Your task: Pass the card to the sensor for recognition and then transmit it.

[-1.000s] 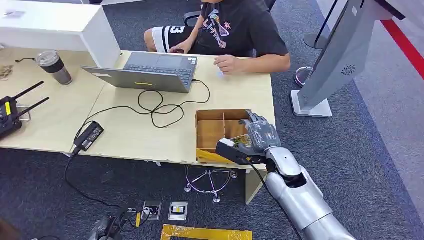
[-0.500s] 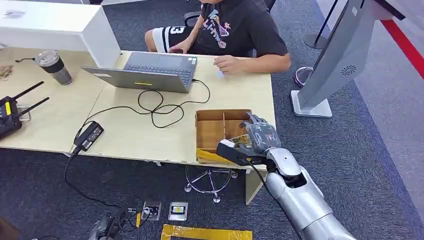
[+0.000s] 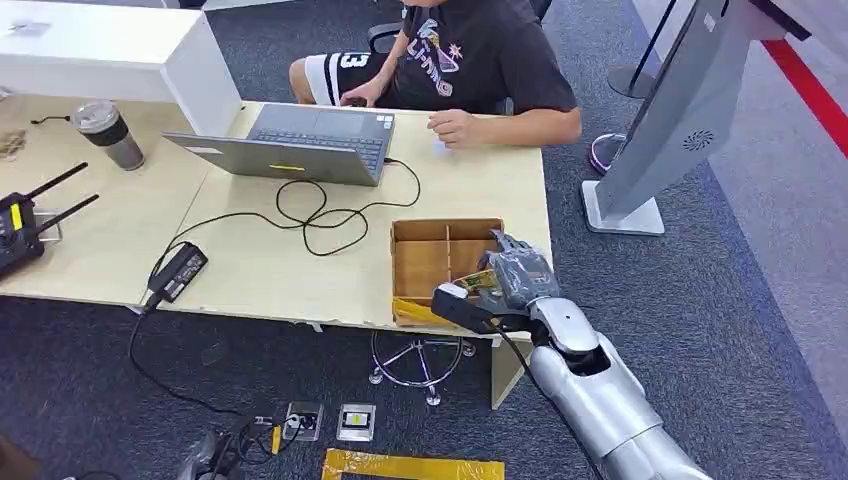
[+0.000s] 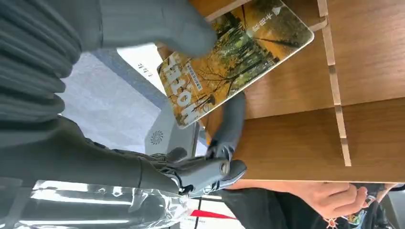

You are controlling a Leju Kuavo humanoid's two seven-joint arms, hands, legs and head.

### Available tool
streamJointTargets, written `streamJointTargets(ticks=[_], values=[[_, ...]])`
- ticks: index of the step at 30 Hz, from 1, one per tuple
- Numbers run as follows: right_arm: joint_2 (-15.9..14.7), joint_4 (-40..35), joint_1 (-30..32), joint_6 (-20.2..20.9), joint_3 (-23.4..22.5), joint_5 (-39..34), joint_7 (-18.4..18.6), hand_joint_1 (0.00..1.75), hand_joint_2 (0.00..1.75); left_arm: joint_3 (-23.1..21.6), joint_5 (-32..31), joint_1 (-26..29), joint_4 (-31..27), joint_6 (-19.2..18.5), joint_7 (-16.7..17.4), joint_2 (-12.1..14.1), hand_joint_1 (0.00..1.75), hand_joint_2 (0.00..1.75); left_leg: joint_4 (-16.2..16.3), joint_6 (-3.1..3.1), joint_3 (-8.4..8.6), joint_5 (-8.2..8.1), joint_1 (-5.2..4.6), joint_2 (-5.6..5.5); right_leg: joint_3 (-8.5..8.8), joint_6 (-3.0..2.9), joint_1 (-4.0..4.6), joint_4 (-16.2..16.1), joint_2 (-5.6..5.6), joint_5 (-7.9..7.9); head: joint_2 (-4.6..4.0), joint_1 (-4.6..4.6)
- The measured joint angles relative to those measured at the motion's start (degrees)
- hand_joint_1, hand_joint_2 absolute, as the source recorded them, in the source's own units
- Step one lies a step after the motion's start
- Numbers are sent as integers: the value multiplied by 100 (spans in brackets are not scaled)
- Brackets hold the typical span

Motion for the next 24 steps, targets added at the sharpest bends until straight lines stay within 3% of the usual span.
streamJointTargets(ticks=[2,15,24], values=[[7,28,-15,4,11,0,0,169,175,-2,0,0,0,0,0,0,0,175,0,0,0,0,0,0,0,0,0,0,0,0,0,0],[11,52,-18,37,20,0,-11,164,175,0,-17,0,0,-2,0,0,0,175,0,0,1,0,0,0,0,0,0,0,1,0,2,0],[11,52,-18,50,20,-4,2,175,175,0,-24,0,0,-2,0,0,0,175,0,0,1,0,0,0,1,0,0,0,1,0,2,0]])
